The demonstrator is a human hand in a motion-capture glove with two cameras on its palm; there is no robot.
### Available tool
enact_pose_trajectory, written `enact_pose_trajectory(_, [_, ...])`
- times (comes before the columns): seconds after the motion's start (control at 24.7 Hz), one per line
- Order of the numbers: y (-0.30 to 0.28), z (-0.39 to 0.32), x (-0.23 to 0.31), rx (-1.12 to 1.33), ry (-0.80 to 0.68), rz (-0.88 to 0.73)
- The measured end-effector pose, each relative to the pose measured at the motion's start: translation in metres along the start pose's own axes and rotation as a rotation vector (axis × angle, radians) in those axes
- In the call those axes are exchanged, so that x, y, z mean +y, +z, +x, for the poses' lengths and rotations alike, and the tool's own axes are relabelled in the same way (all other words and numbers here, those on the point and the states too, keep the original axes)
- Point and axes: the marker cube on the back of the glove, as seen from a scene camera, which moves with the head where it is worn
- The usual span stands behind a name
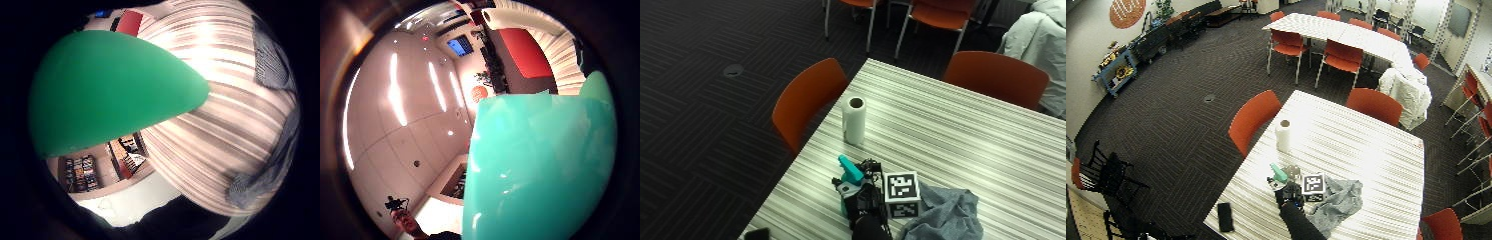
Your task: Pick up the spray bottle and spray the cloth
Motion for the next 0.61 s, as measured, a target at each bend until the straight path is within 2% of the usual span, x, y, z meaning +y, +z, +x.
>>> enact_pose_trajectory(0.61, [0.020,-0.012,0.014,-0.040,-0.051,-0.111])
